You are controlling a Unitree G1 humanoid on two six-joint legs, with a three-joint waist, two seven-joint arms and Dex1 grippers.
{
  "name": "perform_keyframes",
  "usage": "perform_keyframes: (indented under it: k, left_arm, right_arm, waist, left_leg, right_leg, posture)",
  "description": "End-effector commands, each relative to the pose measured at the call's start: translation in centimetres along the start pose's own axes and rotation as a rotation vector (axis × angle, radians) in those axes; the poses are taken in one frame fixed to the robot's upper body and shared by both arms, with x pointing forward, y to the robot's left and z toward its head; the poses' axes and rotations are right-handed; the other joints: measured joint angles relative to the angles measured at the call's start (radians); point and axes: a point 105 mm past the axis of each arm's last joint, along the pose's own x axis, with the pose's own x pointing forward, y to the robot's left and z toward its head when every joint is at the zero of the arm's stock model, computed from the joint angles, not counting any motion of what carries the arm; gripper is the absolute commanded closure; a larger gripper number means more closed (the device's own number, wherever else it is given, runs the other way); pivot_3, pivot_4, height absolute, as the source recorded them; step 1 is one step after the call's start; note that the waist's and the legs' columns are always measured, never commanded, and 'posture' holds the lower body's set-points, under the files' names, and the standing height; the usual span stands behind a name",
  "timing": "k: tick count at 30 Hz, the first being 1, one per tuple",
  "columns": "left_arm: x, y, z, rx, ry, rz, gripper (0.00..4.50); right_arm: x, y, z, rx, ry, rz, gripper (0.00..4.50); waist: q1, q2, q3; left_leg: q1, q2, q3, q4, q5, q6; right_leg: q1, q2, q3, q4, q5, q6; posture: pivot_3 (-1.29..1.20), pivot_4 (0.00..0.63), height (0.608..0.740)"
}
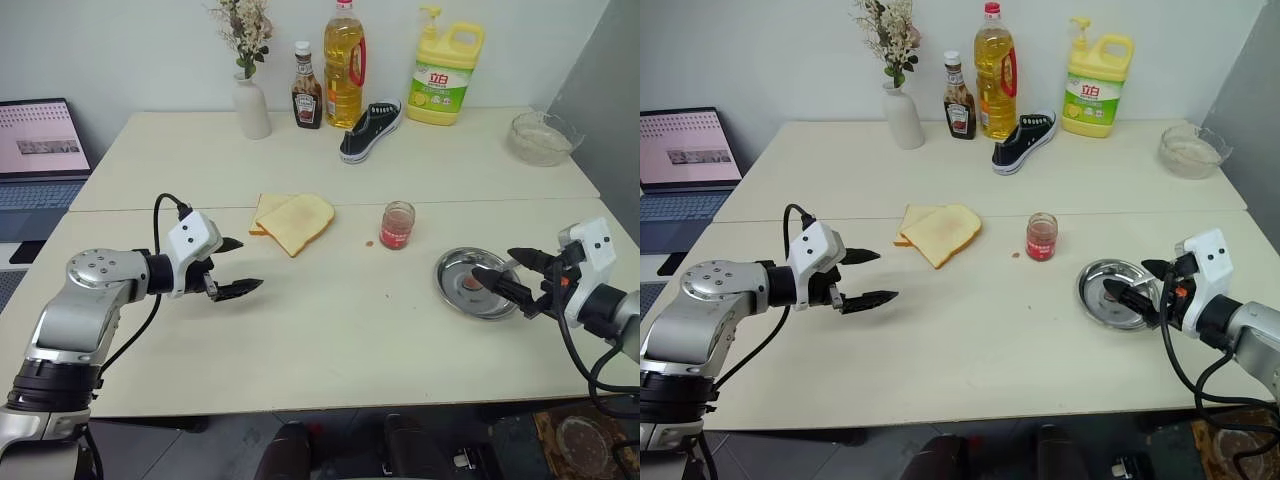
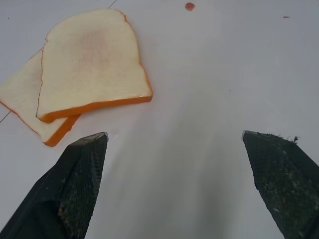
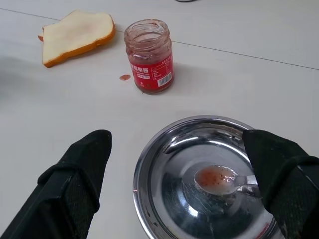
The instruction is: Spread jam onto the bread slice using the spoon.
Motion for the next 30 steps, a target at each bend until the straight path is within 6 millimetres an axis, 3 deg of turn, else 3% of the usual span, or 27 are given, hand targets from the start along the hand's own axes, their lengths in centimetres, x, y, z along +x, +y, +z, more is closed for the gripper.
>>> perform_keyframes:
  k: [1, 8, 10, 14, 17, 20, 24, 30]
  left_arm:
    - [-0.5, 0.2, 0.8, 0.032, -0.018, 0.021, 0.00]
    - [-0.7, 0.2, 1.2, 0.015, -0.032, 0.022, 0.00]
    - [-1.0, 0.5, 1.4, -0.002, -0.045, 0.035, 0.00]
    - [-1.4, 2.8, 2.1, -0.082, -0.113, 0.139, 0.00]
    - [-0.5, 5.8, 2.2, -0.128, -0.157, 0.283, 0.00]
    - [2.0, 8.0, 2.8, -0.211, -0.229, 0.368, 0.00]
    - [5.8, 8.9, 2.1, -0.235, -0.210, 0.398, 0.00]
    - [9.1, 8.6, 1.0, -0.316, -0.175, 0.339, 0.00]
  right_arm:
    - [-0.3, -0.2, 0.6, -0.027, -0.019, -0.010, 0.03]
    - [-0.2, 0.1, 0.5, -0.026, -0.016, 0.011, 0.03]
    - [0.2, 1.0, 0.7, -0.021, -0.023, 0.046, 0.03]
    - [1.1, 2.4, 1.2, -0.046, -0.034, 0.104, 0.03]
    - [2.3, 4.3, 1.6, -0.066, -0.048, 0.186, 0.03]
    - [4.2, 6.8, 2.9, -0.089, -0.104, 0.259, 0.03]
    - [6.0, 11.0, 4.1, -0.149, -0.149, 0.407, 0.03]
    - [7.7, 13.0, 5.1, -0.202, -0.178, 0.466, 0.03]
  waist:
    - [0.000, 0.000, 0.000]
    - [0.000, 0.000, 0.000]
    - [0.000, 0.000, 0.000]
    - [-0.001, 0.000, 0.000]
    - [0.000, -0.001, 0.000]
    - [0.001, -0.002, 0.000]
    - [0.000, -0.003, -0.001]
    - [-0.004, -0.004, -0.001]
  left_leg:
    - [0.000, 0.000, 0.000, 0.000, 0.000, 0.000]
    - [0.000, 0.000, 0.000, 0.000, 0.000, 0.000]
    - [0.000, 0.000, 0.000, 0.000, 0.000, 0.000]
    - [0.000, 0.000, 0.000, 0.000, 0.000, 0.000]
    - [0.001, -0.001, 0.000, 0.001, 0.000, 0.000]
    - [0.001, -0.001, 0.000, 0.001, 0.000, 0.000]
    - [-0.002, -0.002, 0.000, 0.001, 0.000, 0.000]
    - [-0.012, -0.006, 0.000, 0.003, 0.001, -0.001]
  right_leg:
    - [0.000, 0.000, 0.000, 0.000, 0.000, 0.000]
    - [0.000, 0.000, 0.000, 0.000, 0.000, 0.000]
    - [0.000, 0.000, 0.000, 0.000, 0.000, 0.000]
    - [0.000, 0.000, 0.000, 0.000, 0.000, 0.000]
    - [0.001, 0.001, -0.001, 0.001, 0.001, 0.001]
    - [0.001, 0.001, -0.001, 0.000, 0.002, 0.003]
    - [-0.002, 0.001, 0.000, 0.000, 0.003, 0.003]
    - [-0.012, 0.001, -0.001, 0.002, 0.006, -0.002]
  posture:
    - [0.00, 0.150, 0.740]
    - [0.00, 0.150, 0.740]
    - [0.00, 0.150, 0.740]
    - [0.00, 0.150, 0.740]
    - [0.00, 0.150, 0.740]
    - [0.00, 0.150, 0.740]
    - [0.00, 0.150, 0.740]
    - [0.00, 0.150, 0.740]
